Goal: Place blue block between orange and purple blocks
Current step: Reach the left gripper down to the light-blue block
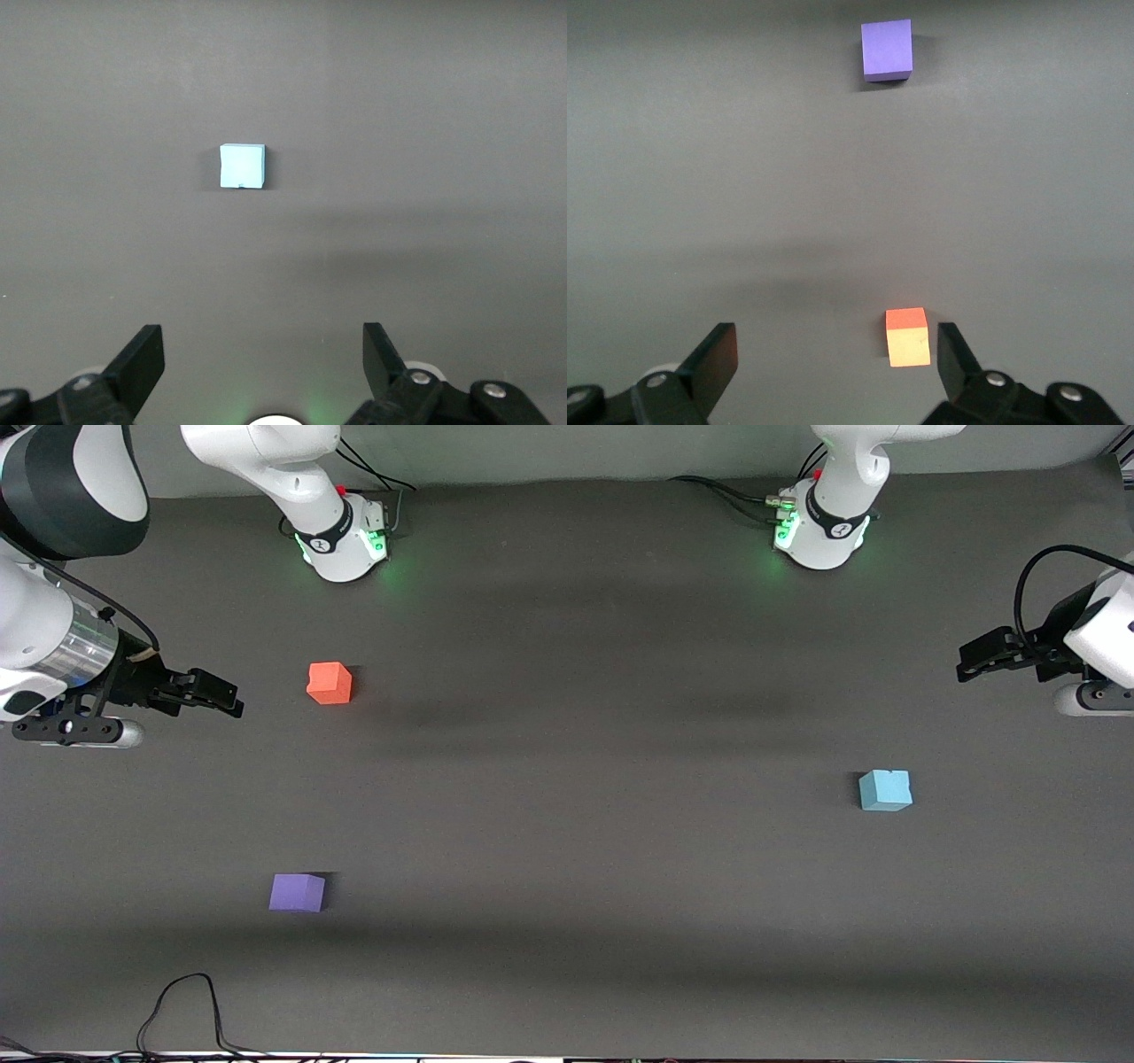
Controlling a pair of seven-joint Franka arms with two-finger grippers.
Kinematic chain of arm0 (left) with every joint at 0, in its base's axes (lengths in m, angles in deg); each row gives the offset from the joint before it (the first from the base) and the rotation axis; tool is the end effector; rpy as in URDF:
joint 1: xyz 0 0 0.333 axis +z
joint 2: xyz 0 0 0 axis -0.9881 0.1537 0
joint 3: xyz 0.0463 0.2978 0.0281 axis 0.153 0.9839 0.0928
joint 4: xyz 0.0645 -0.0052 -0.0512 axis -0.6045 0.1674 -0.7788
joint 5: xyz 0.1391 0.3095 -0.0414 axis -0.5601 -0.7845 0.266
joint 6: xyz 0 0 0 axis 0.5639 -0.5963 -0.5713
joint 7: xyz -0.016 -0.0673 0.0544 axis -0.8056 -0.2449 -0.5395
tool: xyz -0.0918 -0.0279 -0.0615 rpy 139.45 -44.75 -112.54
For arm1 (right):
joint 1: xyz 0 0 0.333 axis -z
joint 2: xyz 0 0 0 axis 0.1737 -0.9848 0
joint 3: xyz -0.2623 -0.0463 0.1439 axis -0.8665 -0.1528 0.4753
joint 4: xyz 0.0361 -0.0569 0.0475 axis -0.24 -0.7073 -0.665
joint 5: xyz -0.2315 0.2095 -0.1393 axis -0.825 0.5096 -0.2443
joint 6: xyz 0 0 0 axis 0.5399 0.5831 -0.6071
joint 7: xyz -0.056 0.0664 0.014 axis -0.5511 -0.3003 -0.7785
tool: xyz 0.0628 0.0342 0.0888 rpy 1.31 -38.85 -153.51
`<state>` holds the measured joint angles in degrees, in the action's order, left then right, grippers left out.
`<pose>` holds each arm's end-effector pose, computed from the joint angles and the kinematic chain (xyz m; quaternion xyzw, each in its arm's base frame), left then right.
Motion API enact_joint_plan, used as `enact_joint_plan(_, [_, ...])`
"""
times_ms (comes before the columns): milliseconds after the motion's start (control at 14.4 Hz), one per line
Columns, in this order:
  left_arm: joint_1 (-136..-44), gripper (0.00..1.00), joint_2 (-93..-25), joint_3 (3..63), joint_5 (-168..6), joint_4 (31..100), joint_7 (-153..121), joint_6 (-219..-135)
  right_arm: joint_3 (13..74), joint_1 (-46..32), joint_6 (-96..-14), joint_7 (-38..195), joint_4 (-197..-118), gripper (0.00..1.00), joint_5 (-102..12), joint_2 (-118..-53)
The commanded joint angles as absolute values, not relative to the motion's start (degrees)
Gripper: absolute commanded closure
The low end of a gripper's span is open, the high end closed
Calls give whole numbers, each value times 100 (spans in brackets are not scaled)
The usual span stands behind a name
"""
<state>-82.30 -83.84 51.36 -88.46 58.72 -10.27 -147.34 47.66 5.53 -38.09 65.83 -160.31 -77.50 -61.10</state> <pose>0.4985 -0.0135 0.5762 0.9986 -0.0039 -0.0511 0.0105 0.5030 0.0345 0.5356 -0.9978 0.0487 0.0258 0.0369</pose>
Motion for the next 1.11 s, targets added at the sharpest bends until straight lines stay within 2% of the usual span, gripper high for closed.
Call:
enact_joint_plan(0, [-8239, 0, -8318, 5137, -8791, 5710, -1097, -14571, 4742, 517, -3807, 6691, -16012, 0, -7757, -6109])
enact_joint_plan(834, [-8222, 0, -8275, 5138, -9132, 5728, -860, -14596, 4742, 517, -3807, 6691, -16021, 0, -7748, -6109])
enact_joint_plan(1043, [-8038, 0, -8283, 5155, -9283, 6182, -851, -15052, 4751, 517, -3816, 6691, -16021, 0, -7748, -6109])
